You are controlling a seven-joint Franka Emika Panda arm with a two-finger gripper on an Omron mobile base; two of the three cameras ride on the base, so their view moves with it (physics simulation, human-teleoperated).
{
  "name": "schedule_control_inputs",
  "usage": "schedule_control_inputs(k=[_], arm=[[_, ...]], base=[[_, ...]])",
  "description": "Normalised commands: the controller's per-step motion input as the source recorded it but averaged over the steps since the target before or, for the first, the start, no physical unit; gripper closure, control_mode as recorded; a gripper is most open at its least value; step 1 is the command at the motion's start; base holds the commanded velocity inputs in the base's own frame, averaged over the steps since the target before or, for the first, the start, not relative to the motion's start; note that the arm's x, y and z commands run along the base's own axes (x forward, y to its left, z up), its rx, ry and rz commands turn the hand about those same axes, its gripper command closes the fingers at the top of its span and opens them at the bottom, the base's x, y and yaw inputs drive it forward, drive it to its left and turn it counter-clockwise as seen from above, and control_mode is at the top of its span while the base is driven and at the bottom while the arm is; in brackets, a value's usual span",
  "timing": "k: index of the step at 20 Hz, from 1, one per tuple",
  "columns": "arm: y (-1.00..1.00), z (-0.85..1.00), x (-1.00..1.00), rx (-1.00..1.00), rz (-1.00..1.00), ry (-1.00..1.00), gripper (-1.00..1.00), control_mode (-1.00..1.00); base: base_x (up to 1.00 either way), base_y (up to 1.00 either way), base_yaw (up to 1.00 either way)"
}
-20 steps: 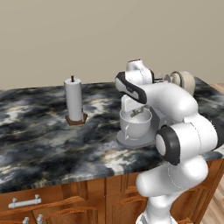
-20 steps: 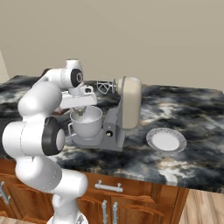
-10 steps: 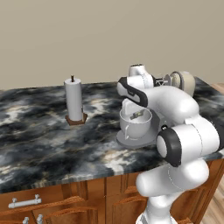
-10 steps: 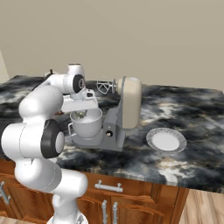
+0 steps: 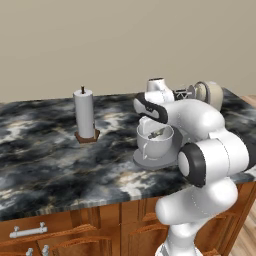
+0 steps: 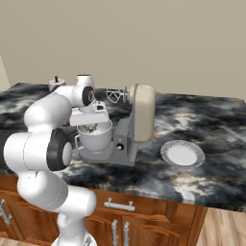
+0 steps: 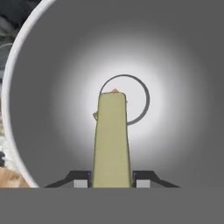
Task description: Add butter and sugar cubes to the stand mixer bowl and then turn on the stand mixer to begin making frosting.
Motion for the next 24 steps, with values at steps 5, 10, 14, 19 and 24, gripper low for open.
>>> schedule_control_inputs(k=[5, 10, 14, 19, 24], arm=[[-0.01, 0.0, 0.02, 0.01, 0.0, 0.0, -1.0, -1.0], [0.0, 0.15, 0.0, 0.05, 0.0, -0.01, -1.0, -1.0], [0.0, 0.57, -0.11, 0.08, 0.0, -0.06, -1.0, -1.0], [0.0, 0.88, -0.68, 0.1, 0.0, -0.1, -1.0, -1.0], [0.0, 0.69, -1.0, 0.04, 0.0, -0.07, -1.0, -1.0]], base=[[0.0, 0.0, 0.0], [0.0, 0.0, 0.0], [0.0, 0.0, 0.0], [0.0, 0.0, 0.0], [0.0, 0.0, 0.0]])
